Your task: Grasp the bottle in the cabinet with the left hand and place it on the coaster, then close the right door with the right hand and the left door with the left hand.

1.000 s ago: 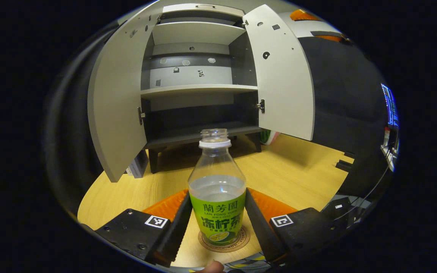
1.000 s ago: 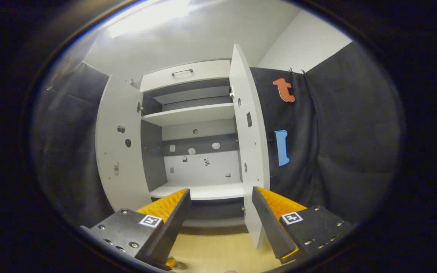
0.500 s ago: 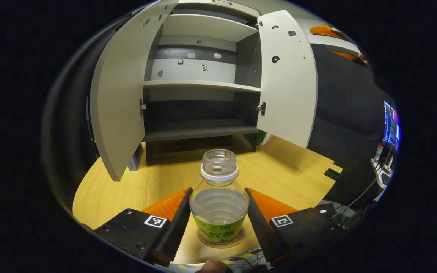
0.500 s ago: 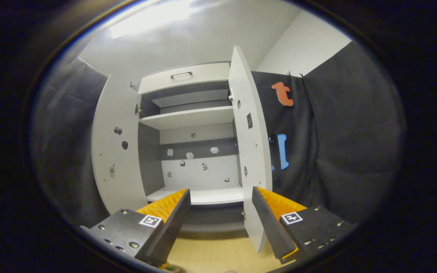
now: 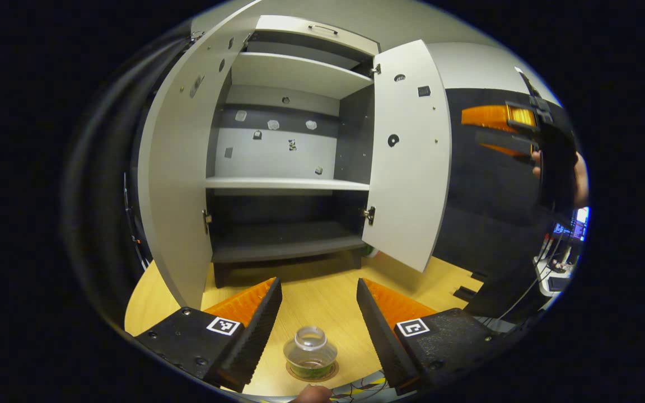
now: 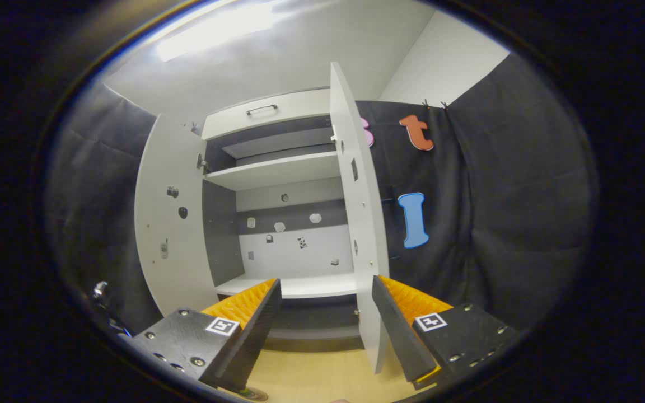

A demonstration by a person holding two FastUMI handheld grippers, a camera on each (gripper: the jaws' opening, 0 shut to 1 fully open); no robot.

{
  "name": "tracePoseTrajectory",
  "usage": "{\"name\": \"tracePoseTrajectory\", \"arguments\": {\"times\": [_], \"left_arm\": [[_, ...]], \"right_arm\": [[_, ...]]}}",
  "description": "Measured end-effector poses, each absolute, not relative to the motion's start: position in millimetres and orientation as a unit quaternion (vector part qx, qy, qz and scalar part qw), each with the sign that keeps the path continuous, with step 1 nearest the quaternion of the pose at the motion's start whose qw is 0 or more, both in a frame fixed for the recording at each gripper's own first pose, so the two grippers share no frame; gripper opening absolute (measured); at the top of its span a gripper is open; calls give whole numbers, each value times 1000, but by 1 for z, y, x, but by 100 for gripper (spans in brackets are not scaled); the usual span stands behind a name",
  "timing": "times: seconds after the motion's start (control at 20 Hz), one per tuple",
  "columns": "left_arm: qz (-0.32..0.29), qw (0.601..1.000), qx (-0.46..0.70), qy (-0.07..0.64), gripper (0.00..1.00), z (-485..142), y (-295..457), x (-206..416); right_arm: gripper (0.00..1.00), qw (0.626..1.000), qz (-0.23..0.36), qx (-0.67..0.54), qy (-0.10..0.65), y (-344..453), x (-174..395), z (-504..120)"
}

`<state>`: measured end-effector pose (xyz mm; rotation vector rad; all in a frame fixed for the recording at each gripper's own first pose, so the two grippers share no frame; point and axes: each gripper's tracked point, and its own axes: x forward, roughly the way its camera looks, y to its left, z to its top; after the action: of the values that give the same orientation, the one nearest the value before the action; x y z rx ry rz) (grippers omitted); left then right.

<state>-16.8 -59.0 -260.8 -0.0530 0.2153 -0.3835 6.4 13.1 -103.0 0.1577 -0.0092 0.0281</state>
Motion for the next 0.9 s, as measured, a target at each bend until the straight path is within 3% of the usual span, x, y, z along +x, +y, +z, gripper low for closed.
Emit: {"name": "tracePoseTrajectory", "arguments": {"times": [0.5,0.9], "left_arm": [[-95,994,30,48,98,-114,-58,2],[-51,998,24,4,99,-23,-25,-15]], "right_arm": [[98,998,-16,64,6,-96,-5,-101],[99,996,-82,31,9,-205,50,-113]]}}
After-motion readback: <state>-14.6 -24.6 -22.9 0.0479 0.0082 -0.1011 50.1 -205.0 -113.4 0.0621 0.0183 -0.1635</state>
